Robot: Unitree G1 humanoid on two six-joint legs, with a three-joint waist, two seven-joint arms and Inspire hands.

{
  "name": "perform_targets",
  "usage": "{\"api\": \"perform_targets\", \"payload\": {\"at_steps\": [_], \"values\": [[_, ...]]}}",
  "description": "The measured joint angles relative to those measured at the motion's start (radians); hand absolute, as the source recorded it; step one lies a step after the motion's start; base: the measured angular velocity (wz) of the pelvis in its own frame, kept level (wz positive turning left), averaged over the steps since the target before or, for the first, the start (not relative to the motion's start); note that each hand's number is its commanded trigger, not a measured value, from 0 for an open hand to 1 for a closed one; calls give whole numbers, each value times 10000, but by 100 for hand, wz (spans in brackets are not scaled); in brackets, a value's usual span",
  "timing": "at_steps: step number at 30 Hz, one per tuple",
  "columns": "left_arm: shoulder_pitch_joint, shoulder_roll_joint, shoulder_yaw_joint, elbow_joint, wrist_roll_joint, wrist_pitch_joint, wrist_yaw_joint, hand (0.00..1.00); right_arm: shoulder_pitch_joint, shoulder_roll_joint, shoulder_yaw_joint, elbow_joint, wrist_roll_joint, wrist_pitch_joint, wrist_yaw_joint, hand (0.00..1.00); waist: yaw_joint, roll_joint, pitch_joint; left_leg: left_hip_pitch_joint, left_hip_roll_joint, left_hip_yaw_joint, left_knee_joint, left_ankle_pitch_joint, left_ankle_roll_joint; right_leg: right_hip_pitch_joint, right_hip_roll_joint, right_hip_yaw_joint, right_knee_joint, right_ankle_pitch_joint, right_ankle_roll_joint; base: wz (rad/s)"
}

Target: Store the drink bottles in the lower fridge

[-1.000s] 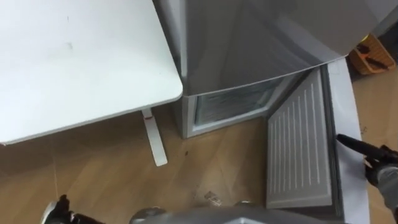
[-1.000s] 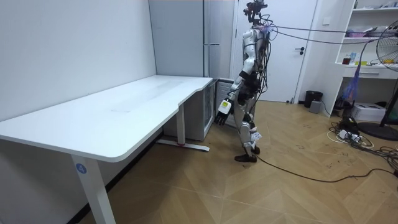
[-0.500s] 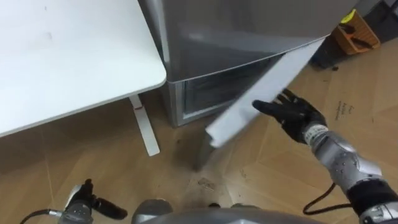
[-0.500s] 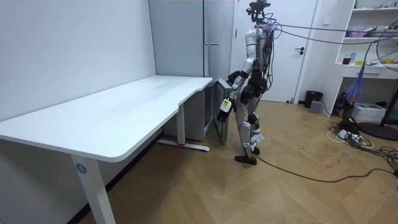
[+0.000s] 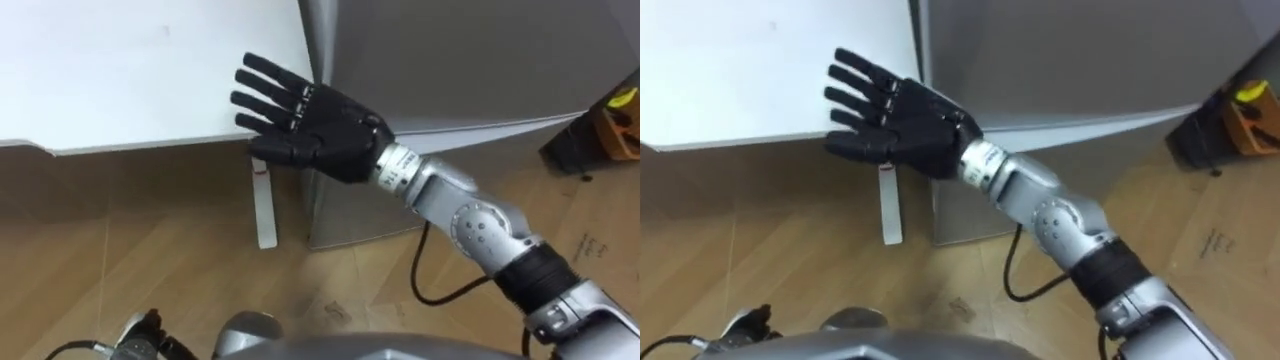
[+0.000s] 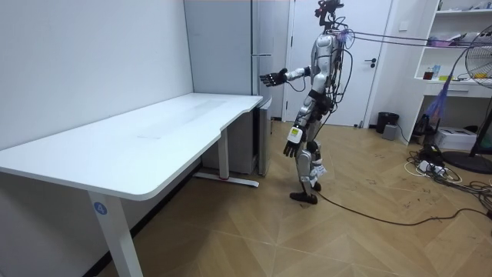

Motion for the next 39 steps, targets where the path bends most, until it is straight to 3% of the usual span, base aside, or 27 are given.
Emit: {"api": "perform_targets", "payload": {"at_steps": [3,7,8,10,12,15,18,20,23,24,25,27,30,32,34,39], "values": [[-11,-6,66,-12,6,-3,-77,0,426,-171,-25,364,-282,128,317,0,-7,-14,9,-73,-37,-121,29,-51,79,51,-72,-84,30,-48,81,13],[-31,-63,257,-88,11,-20,-85,0,985,-344,-450,1435,-2055,223,602,0,-160,50,8,-279,-206,-269,312,-231,238,36,-226,-301,201,-146,251,20],[-38,-98,352,-92,13,-29,-91,0,1182,-398,-705,2095,-2725,241,668,0,-264,67,-1,-362,-299,-425,415,-308,325,20,-337,-418,329,-201,340,35],[126,-206,609,-99,2,-99,-89,0,1749,-524,-1511,3633,-4557,313,517,0,-400,202,-95,-335,-435,-559,449,-415,531,-184,-693,-511,1129,-331,551,33],[255,-215,665,-77,0,-109,-86,0,2238,-752,-1978,4615,-5698,332,246,0,-666,353,-63,-182,-575,-666,490,-487,706,-312,-1016,-513,1969,-401,669,37],[502,-206,1198,6,16,-270,-27,0,2864,-768,-2980,6636,-7021,292,-272,0,-1034,361,-74,-35,-843,-718,580,-610,974,-422,-1447,-200,2886,-535,910,49],[673,-214,1923,305,29,-510,0,0,3345,-714,-4147,8517,-7226,236,-785,0,-1176,402,-19,157,-1018,-922,554,-715,1152,-493,-1568,418,3507,-406,1133,32],[674,-258,2079,386,48,-490,15,0,3309,-608,-4651,9006,-6893,78,-850,0,-1402,422,-15,169,-1096,-1127,634,-781,1252,-552,-1573,667,3810,-310,1210,38],[758,-257,2068,311,61,-579,29,0,3280,-434,-5089,9580,-6738,-39,-1221,0,-1718,473,-5,187,-1252,-1904,708,-788,1351,-457,-1292,1465,3782,-153,1232,76],[772,-256,2070,296,56,-594,148,0,3294,-346,-5284,9794,-6701,-70,-1420,0,-1831,510,-10,261,-1287,-2301,740,-773,1373,-125,-1133,1772,3306,-260,1321,72],[802,-265,2069,290,90,-589,202,0,3283,-308,-5403,9977,-6632,-108,-1519,0,-1951,519,-14,253,-1312,-2524,761,-762,1383,110,-1071,1801,2863,-353,1388,98],[860,-334,2152,203,131,-551,346,0,3343,-281,-5878,10738,-6556,-154,-1890,0,-2071,435,2,302,-1543,-2955,840,-726,1404,757,-969,1846,894,-454,1483,72],[1255,-498,2629,51,130,-410,442,0,3477,-297,-6029,11129,-7120,-107,-2537,0,-2012,356,51,397,-1642,-2988,703,-717,1375,1361,-943,1802,-60,-474,1458,12],[1347,-584,2799,33,131,-394,621,0,3574,-216,-6015,11319,-7736,124,-2907,0,-1999,349,51,441,-1646,-3005,608,-683,1317,1594,-932,1655,-439,-468,1468,15],[1375,-715,2939,-7,128,-392,632,0,3539,-132,-6021,11554,-8347,399,-3222,0,-1964,355,57,626,-1601,-2999,424,-647,1257,1829,-878,1633,-700,-465,1470,4],[1250,-828,2940,-66,136,-347,630,0,3372,-54,-5997,11605,-9160,565,-3452,0,-1965,331,81,755,-1464,-3003,283,-592,1068,1916,-757,1632,-776,-463,1469,-4]]}}
